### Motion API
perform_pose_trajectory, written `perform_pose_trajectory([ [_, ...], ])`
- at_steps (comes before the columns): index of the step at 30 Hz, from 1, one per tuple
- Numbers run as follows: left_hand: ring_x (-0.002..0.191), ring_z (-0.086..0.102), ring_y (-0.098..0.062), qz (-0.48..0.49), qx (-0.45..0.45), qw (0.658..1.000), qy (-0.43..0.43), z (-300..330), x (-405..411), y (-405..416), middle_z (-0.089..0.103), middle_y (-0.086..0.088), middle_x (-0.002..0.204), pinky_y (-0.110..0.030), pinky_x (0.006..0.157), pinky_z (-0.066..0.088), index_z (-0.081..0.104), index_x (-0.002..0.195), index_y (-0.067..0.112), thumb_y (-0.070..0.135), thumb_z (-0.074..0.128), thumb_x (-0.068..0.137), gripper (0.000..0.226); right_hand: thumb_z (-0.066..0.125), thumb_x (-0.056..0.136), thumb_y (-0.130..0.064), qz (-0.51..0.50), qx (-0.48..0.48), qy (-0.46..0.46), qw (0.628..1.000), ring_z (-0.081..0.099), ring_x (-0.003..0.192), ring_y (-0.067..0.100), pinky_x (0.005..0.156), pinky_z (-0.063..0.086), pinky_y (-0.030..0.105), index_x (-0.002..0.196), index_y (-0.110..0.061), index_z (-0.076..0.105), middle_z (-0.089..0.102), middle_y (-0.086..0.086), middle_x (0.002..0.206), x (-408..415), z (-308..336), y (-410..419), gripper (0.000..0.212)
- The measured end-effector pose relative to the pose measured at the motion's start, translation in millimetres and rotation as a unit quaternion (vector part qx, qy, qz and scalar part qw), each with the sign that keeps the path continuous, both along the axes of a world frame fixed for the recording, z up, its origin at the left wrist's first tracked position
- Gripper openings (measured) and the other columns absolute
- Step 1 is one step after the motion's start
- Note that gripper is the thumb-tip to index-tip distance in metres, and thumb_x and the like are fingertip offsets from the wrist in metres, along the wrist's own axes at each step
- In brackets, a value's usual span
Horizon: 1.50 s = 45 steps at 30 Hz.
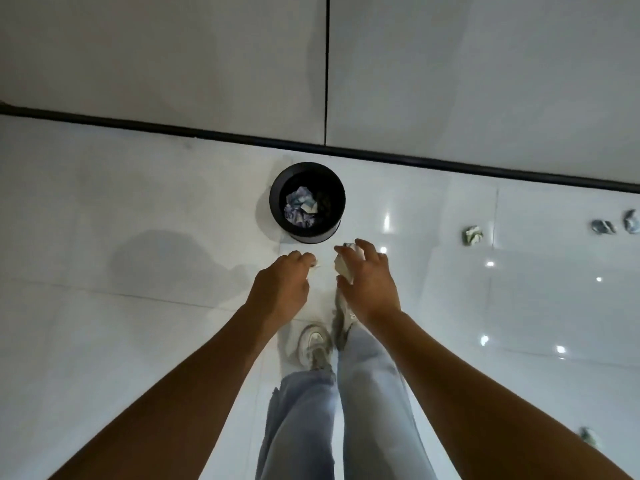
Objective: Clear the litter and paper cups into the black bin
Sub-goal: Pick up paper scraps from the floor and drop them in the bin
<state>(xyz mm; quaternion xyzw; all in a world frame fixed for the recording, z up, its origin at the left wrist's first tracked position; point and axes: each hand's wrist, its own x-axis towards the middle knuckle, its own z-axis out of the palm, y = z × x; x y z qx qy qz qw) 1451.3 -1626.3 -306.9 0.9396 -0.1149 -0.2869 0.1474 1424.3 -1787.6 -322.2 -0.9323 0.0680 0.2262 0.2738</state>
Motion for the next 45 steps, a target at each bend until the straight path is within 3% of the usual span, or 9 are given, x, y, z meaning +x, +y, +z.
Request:
perform_pose_trajectory([
  [6,0.106,0.058,-0.018,0.060,-0.006,0.998,-0.007,-12.0,28.6,19.0,0.058,0.001,0.118,-0.029,0.078,0.050,0.050,0.127,0.023,0.016,0.056,0.092,0.036,0.060,0.091,-0.020,0.040,-0.005,0.004,0.999,0.034,0.132,0.028,0.098,0.046,0.036,0.145,-0.027,0.034,0.030,0.003,0.152,52.0,-17.2,16.8,0.060],
  [13,0.112,0.056,-0.017,0.113,-0.002,0.994,-0.010,-51.2,63.8,30.1,0.056,0.002,0.126,-0.028,0.086,0.049,0.046,0.134,0.024,0.021,0.053,0.094,0.041,0.060,0.089,-0.017,0.082,-0.033,-0.005,0.996,0.039,0.125,0.028,0.089,0.049,0.035,0.139,-0.022,0.037,0.033,0.006,0.147,129.8,-78.0,32.8,0.055],
  [19,0.115,0.055,-0.017,0.129,-0.014,0.992,0.004,-91.2,74.7,43.3,0.055,0.001,0.130,-0.030,0.091,0.049,0.045,0.135,0.023,0.021,0.051,0.095,0.040,0.061,0.091,-0.019,0.079,-0.026,0.069,0.994,0.021,0.142,0.037,0.112,0.034,0.047,0.149,-0.027,0.029,0.017,0.006,0.159,168.3,-133.1,58.1,0.066],
  [23,0.112,0.056,-0.021,0.121,0.007,0.993,0.010,-103.8,90.6,36.1,0.057,-0.002,0.127,-0.037,0.089,0.052,0.046,0.133,0.021,0.018,0.053,0.094,0.040,0.062,0.090,-0.020,0.065,-0.028,0.055,0.996,0.026,0.140,0.034,0.112,0.034,0.045,0.147,-0.023,0.031,0.022,0.007,0.157,163.2,-136.7,54.9,0.065],
  [28,0.117,0.053,-0.025,0.076,0.015,0.997,-0.001,-118.7,134.3,7.5,0.055,-0.004,0.129,-0.039,0.085,0.050,0.045,0.134,0.020,0.012,0.053,0.092,0.044,0.059,0.089,-0.019,0.027,-0.058,0.045,0.997,0.037,0.131,0.032,0.105,0.040,0.042,0.143,-0.022,0.036,0.032,0.006,0.151,149.1,-123.6,30.6,0.059],
  [32,0.126,0.044,-0.031,0.030,0.055,0.997,0.049,-135.4,167.4,-12.3,0.046,-0.009,0.138,-0.042,0.094,0.046,0.035,0.143,0.016,0.012,0.057,0.088,0.059,0.057,0.091,-0.019,0.000,-0.073,0.060,0.996,0.040,0.129,0.030,0.103,0.040,0.039,0.143,-0.022,0.036,0.037,0.005,0.148,144.2,-123.1,13.4,0.056],
  [39,0.118,0.050,-0.027,-0.105,0.081,0.989,-0.059,-119.4,154.8,-20.1,0.055,-0.009,0.128,-0.036,0.099,0.043,0.046,0.133,0.012,0.022,0.053,0.092,0.043,0.054,0.093,-0.021,-0.066,-0.075,0.076,0.992,0.040,0.127,0.028,0.101,0.042,0.037,0.141,-0.021,0.040,0.041,0.005,0.143,132.1,-106.1,-0.9,0.050],
  [45,0.119,0.049,-0.024,-0.209,0.074,0.973,-0.057,-77.2,135.2,-32.0,0.054,-0.009,0.129,-0.035,0.102,0.041,0.048,0.130,0.012,0.024,0.046,0.095,0.038,0.052,0.094,-0.021,-0.101,-0.096,0.082,0.987,0.042,0.126,0.028,0.099,0.041,0.036,0.139,-0.020,0.040,0.041,0.005,0.144,103.2,-63.0,-27.8,0.047],
])
